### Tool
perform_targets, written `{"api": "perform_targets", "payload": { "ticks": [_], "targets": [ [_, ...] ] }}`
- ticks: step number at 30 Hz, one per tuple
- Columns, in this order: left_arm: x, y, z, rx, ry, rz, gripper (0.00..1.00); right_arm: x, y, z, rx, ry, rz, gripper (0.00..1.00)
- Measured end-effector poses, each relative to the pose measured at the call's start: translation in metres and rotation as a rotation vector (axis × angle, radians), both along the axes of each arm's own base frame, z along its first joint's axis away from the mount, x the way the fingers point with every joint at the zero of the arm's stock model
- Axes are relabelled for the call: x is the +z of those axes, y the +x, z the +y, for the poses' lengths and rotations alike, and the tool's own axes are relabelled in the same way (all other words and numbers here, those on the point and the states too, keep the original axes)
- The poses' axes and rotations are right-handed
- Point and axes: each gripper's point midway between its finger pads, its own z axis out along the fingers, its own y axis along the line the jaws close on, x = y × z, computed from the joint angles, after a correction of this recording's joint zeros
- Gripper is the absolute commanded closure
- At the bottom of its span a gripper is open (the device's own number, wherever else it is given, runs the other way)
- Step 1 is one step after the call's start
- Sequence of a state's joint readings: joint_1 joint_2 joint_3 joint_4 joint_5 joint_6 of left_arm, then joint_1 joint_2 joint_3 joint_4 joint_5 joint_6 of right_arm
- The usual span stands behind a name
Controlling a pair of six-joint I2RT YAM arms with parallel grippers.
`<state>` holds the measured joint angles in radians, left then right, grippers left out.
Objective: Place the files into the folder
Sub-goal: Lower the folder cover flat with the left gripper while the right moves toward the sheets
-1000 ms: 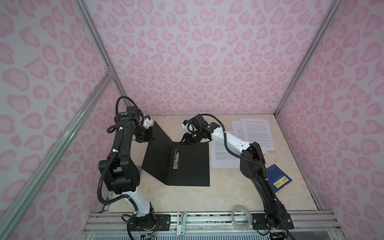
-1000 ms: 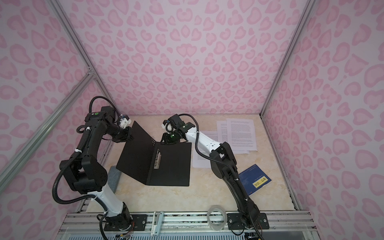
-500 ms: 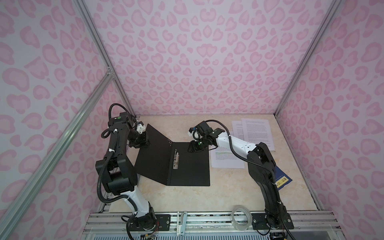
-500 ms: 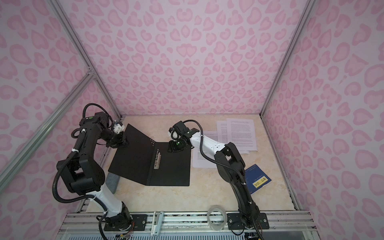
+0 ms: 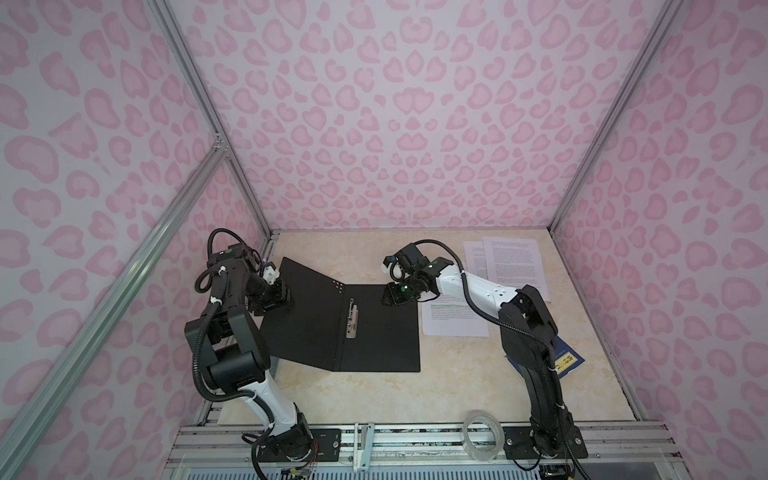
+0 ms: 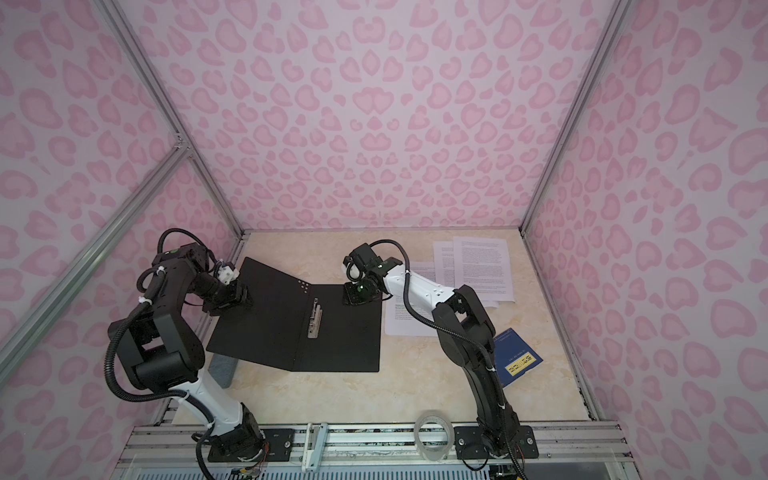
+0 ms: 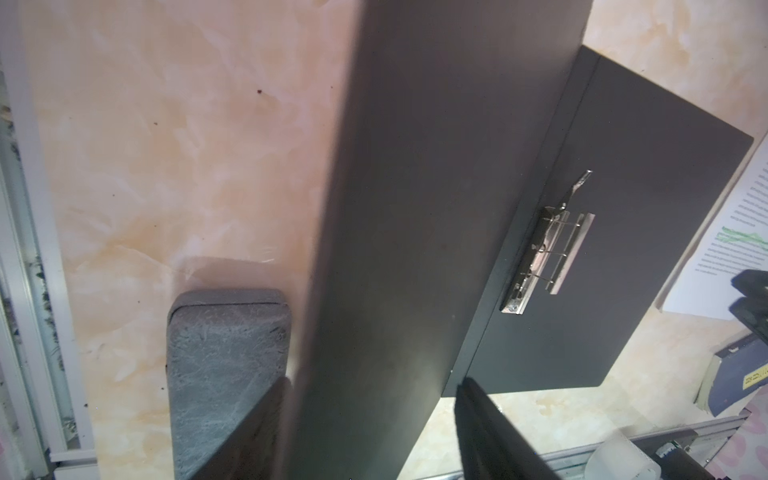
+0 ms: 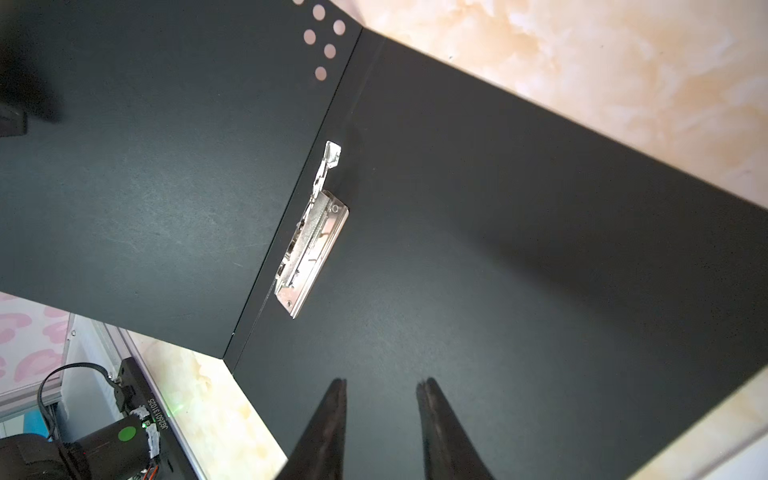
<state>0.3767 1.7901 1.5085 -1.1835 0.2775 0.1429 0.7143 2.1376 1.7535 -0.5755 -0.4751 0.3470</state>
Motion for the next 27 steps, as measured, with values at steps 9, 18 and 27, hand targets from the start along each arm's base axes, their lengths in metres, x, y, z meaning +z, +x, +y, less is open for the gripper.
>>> {"api": "perform_targets", "payload": {
  "ticks": [9,18,27],
  "targets": [
    [-0.014,-0.005,0.013,0.007,0.041,0.014,0.16,0.003,0.000,-0.001,0.002,-0.001,-0.008,0.66],
    [-0.025,-0.007,0.029,0.019,0.101,0.023,0.05,0.005,0.003,-0.005,0.002,-0.006,-0.011,0.64],
    [-0.020,-0.001,0.044,0.023,0.173,0.004,0.02,0.022,0.015,-0.011,-0.027,-0.007,-0.054,0.59]
  ]
}}
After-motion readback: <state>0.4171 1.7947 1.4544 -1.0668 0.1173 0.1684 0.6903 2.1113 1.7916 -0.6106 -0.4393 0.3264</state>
